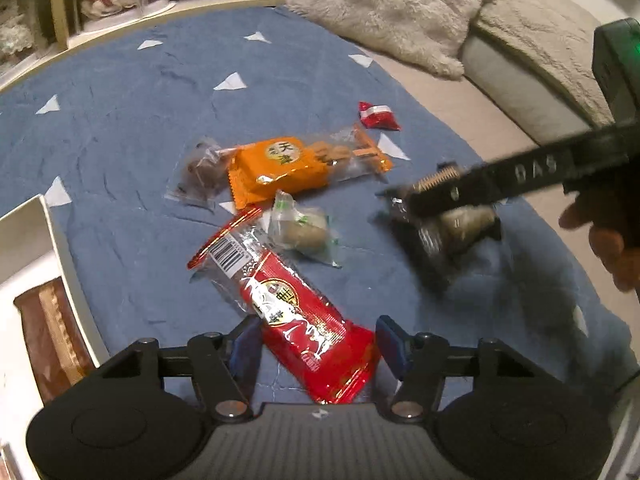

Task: Organize snacks
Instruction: 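Grasp the red wrapped bar with the left tool while the right tool holds the clear packet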

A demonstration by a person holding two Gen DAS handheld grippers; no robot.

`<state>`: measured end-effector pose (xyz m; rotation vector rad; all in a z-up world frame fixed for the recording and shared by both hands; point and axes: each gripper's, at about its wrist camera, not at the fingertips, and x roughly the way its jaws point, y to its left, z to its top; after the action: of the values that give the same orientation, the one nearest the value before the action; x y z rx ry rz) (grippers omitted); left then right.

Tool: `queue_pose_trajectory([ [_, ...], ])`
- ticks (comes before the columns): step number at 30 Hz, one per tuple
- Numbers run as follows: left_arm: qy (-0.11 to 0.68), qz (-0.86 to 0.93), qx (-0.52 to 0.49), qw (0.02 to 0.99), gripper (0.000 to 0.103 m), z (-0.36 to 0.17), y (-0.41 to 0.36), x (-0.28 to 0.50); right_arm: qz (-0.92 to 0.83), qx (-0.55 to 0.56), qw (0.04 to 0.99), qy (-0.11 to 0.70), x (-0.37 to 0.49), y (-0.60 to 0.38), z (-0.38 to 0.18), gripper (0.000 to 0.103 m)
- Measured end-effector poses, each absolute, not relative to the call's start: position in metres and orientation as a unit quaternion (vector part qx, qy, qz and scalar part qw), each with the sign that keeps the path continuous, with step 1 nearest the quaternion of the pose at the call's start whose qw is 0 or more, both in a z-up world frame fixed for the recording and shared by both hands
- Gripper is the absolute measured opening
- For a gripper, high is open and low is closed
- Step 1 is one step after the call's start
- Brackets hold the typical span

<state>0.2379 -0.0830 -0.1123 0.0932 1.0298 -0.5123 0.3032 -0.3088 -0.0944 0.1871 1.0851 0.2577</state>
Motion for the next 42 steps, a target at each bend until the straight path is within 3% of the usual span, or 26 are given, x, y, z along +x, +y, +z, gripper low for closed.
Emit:
queue_pose_trajectory([
  [4, 0.508, -0.19, -0.038, 0.839, 0.065, -0.121, -0.074, 0.244, 0.109, 0.059, 0.831, 0.542, 0.3, -0.298, -0.104, 0.076],
  [6, 0.519, -0.171, -0.083, 0.833, 0.065, -0.125, -0.067, 0.245, 0.098, 0.065, 0.825, 0.552, 0.302, -0.296, -0.108, 0.092],
  [12, 0.514, -0.124, -0.17, 0.832, 0.065, -0.123, -0.056, 0.246, 0.109, 0.055, 0.821, 0.557, 0.3, -0.285, -0.107, 0.096],
  [17, 0.517, -0.098, -0.211, 0.824, 0.065, -0.125, -0.054, 0.245, 0.096, 0.007, 0.813, 0.574, 0.304, -0.271, -0.125, 0.095],
  [21, 0.517, -0.066, -0.243, 0.818, 0.065, -0.126, -0.052, 0.25, 0.086, -0.006, 0.817, 0.57, 0.302, -0.267, -0.126, 0.076],
  [28, 0.518, -0.003, -0.279, 0.809, 0.065, -0.13, -0.057, 0.255, 0.081, 0.03, 0.824, 0.56, 0.3, -0.282, -0.118, 0.072],
  [31, 0.517, 0.013, -0.267, 0.813, 0.06, -0.128, -0.063, 0.254, 0.079, 0.036, 0.828, 0.554, 0.303, -0.289, -0.116, 0.072],
  [33, 0.518, 0.019, -0.25, 0.818, 0.049, -0.128, -0.068, 0.255, 0.081, 0.042, 0.83, 0.551, 0.301, -0.293, -0.114, 0.072],
  [42, 0.507, -0.008, -0.208, 0.836, 0.039, -0.126, -0.072, 0.249, 0.079, 0.053, 0.834, 0.543, 0.293, -0.295, -0.114, 0.072],
])
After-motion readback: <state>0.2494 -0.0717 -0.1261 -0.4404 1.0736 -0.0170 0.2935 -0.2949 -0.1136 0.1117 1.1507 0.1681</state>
